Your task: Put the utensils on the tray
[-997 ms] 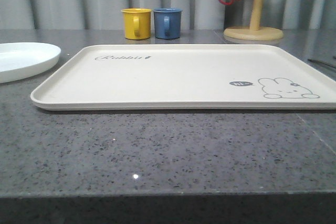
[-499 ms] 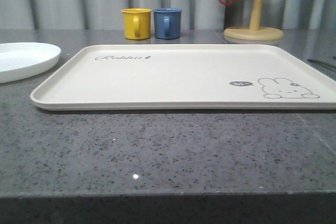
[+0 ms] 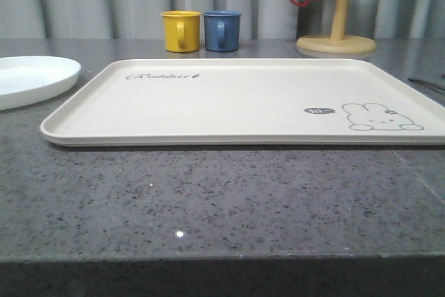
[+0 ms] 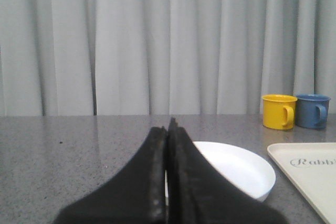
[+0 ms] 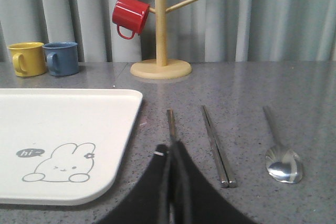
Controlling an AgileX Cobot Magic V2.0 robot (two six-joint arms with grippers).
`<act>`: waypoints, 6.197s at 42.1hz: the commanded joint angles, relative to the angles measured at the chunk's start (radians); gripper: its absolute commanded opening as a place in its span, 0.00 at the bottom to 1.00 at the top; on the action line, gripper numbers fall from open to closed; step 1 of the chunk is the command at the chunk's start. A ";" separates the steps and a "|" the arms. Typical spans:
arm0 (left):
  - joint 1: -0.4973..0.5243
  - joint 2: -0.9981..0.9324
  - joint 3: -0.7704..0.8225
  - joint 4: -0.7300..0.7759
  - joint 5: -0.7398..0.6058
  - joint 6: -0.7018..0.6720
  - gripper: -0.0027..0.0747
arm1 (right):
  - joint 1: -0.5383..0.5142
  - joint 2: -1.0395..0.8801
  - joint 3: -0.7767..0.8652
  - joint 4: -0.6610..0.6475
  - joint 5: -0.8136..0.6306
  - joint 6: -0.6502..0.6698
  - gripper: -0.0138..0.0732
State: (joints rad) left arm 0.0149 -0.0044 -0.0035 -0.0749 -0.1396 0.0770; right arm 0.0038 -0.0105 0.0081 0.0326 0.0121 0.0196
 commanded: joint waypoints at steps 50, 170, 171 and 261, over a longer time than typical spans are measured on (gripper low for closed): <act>0.000 0.593 -0.697 -0.007 0.674 -0.003 0.42 | -0.005 0.541 -0.670 -0.023 0.612 -0.013 0.55; -0.010 1.587 -1.368 -0.550 1.047 0.373 0.01 | -0.005 0.552 -0.670 -0.023 0.615 -0.013 0.69; -0.029 1.592 -1.368 -0.550 1.046 0.373 0.01 | -0.005 0.552 -0.670 -0.023 0.615 -0.013 0.69; -0.719 0.687 -0.883 0.123 0.893 -0.010 0.63 | -0.005 0.552 -0.670 -0.023 0.615 -0.013 0.69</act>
State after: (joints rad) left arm -0.6956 0.6981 -0.8656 0.0524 0.8248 0.0783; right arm 0.0038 0.5325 -0.6344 0.0192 0.6924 0.0164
